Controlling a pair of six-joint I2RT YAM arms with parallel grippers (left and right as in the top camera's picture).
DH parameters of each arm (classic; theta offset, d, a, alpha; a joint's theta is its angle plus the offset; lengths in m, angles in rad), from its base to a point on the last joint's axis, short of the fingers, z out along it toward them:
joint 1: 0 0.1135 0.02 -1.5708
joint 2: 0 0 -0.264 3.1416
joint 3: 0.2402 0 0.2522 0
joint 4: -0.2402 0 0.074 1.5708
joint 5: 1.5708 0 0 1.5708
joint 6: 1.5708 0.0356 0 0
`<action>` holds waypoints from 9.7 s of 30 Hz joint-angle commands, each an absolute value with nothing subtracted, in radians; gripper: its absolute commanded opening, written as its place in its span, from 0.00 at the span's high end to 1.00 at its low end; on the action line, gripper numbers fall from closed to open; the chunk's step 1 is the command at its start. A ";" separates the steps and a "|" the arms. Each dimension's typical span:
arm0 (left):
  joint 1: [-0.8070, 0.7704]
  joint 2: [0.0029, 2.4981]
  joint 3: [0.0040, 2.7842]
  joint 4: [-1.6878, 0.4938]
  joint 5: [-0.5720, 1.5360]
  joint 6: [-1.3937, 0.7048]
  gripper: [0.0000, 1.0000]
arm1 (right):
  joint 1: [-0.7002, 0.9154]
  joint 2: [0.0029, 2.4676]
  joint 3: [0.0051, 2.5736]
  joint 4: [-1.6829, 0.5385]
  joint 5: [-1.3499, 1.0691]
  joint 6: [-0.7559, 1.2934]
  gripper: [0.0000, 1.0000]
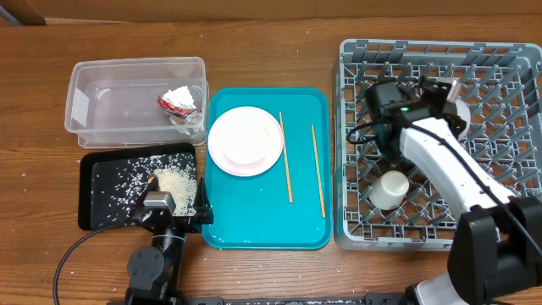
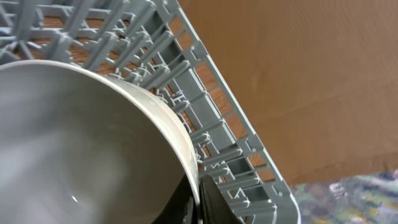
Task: Sort waste into correct bins and load items into the dishwasher
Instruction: 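Carry the white bowl into the dish rack and release it, then grasp a wooden chopstick on the teal tray with the right gripper, then lift the chopstick into the dish rack and release it, then reach the right gripper down and grasp the second wooden chopstick, then lift the chopstick into the dish rack and release it, then grasp the rim of the pink-white plate with the right gripper, then carry the plate to the back of the dish rack and stand it upright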
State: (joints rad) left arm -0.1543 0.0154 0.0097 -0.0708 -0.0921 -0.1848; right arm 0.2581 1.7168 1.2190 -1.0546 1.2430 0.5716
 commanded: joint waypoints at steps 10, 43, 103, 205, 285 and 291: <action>-0.146 0.005 0.005 -0.068 -0.084 -0.198 0.00 | 0.291 1.770 1.228 -1.056 1.465 0.548 0.96; -0.146 0.005 0.005 -0.068 -0.084 -0.198 0.00 | 0.460 1.803 1.278 -1.123 1.143 0.542 0.48; -0.146 0.004 0.005 -0.068 -0.084 -0.198 0.00 | 0.505 1.671 1.493 -1.069 0.064 0.529 0.96; -0.146 0.004 0.005 -0.068 -0.084 -0.198 0.00 | 0.558 1.826 1.557 -0.836 -0.088 0.475 0.49; -0.146 0.004 0.005 -0.068 -0.084 -0.198 0.00 | 0.187 1.820 1.329 -1.301 1.449 0.594 0.96; -0.146 0.004 0.005 -0.068 -0.084 -0.198 0.00 | 0.116 1.820 1.328 -1.305 1.321 0.594 0.96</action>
